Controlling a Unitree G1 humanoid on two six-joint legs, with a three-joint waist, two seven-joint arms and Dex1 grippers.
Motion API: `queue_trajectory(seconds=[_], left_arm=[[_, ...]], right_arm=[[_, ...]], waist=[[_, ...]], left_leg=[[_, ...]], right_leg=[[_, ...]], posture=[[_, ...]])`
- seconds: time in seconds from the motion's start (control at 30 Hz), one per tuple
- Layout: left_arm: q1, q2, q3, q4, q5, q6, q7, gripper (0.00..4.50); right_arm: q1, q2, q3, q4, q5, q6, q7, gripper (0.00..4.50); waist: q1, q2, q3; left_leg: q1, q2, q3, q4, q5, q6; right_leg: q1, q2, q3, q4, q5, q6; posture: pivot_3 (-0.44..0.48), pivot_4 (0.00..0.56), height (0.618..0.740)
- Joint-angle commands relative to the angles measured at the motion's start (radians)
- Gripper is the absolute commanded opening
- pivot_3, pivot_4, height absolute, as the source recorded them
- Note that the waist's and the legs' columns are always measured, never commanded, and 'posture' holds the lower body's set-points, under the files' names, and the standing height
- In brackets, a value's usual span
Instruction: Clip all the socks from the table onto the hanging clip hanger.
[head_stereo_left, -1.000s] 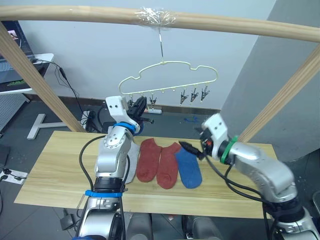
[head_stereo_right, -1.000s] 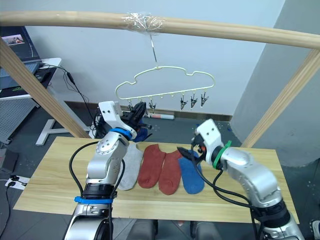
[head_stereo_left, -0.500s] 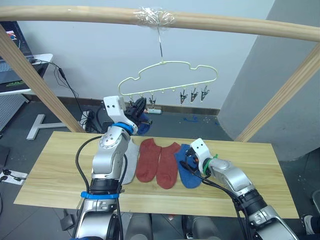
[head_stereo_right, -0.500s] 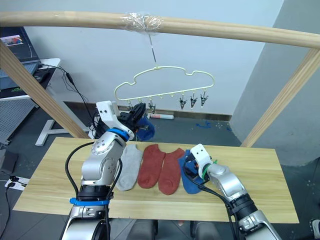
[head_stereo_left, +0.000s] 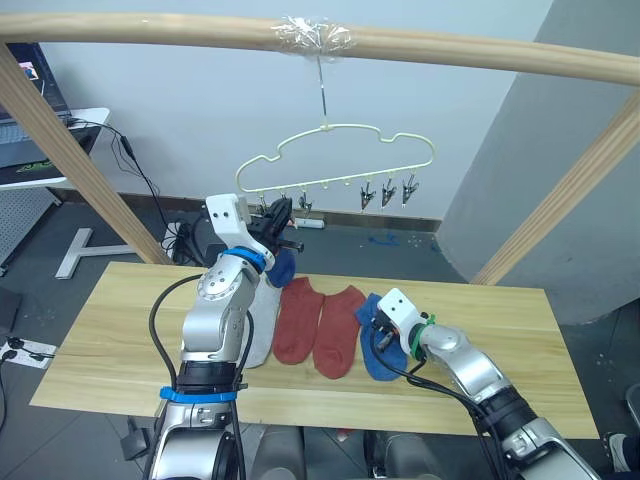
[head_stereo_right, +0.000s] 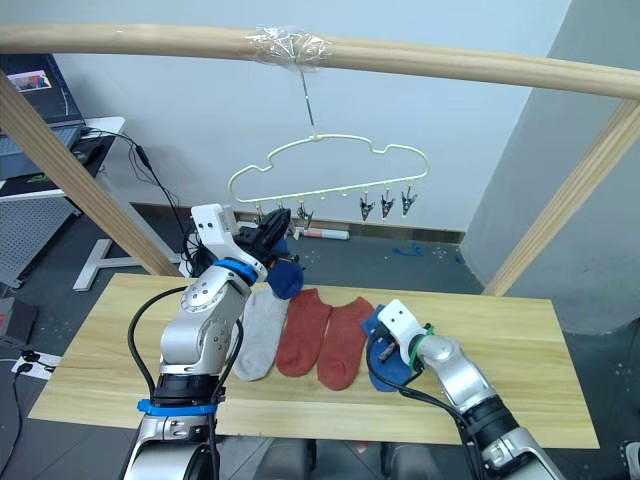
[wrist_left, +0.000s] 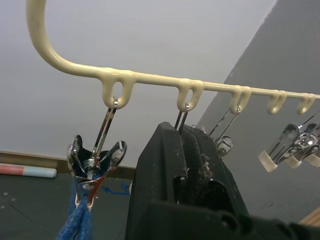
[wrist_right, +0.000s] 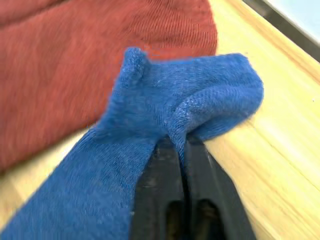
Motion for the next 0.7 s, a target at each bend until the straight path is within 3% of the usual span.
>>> queue_trajectory(seconds=[0.03, 0.1, 0.2, 0.33, 0.7], left_arm=[[0.001, 0.008, 0.061, -0.020, -0.161, 0.187, -0.047, 0.00], [-0.017, 0.013, 0.136, -0.005, -0.311, 0.353, -0.046, 0.00], [-0.038, 0.042, 0.200, 0.016, -0.434, 0.505, -0.046, 0.00], [-0.098, 0.072, 0.316, 0.070, -0.642, 0.708, -0.011, 0.00], [-0.110, 0.072, 0.327, 0.030, -0.782, 0.833, 0.046, 0.00]], right_arm=[[0.053, -0.089, -0.014, -0.157, 0.000, -0.031, 0.099, 0.07], [0.062, -0.117, -0.036, -0.279, 0.053, -0.016, 0.166, 0.07], [0.057, -0.113, -0.067, -0.395, 0.126, 0.048, 0.219, 0.07], [-0.036, -0.088, -0.075, -0.513, 0.192, 0.133, 0.268, 0.07], [-0.207, 0.029, -0.074, -0.492, 0.199, 0.208, 0.222, 0.07]], waist=[[0.000, 0.000, 0.000], [-0.005, 0.000, 0.000], [-0.024, 0.000, 0.000], [-0.034, 0.000, 0.000], [-0.015, 0.000, 0.000]], left_leg=[[0.000, 0.000, 0.000, 0.000, 0.000, 0.000], [0.000, 0.000, 0.000, 0.000, 0.000, 0.000], [0.003, 0.000, -0.002, 0.000, 0.000, 0.000], [0.007, 0.000, -0.004, -0.001, 0.000, 0.000], [0.003, -0.003, -0.003, -0.001, 0.000, 0.000]], right_leg=[[0.000, 0.000, 0.000, 0.000, -0.001, 0.001], [0.000, 0.000, 0.000, 0.000, -0.002, 0.004], [0.001, 0.002, 0.001, 0.002, -0.002, 0.004], [0.003, 0.002, 0.000, 0.004, -0.002, 0.004], [0.002, -0.001, 0.001, 0.001, 0.000, 0.000]], posture=[[0.203, 0.167, 0.740], [0.199, 0.167, 0.740], [0.190, 0.166, 0.740], [0.184, 0.168, 0.740], [0.193, 0.177, 0.740]])
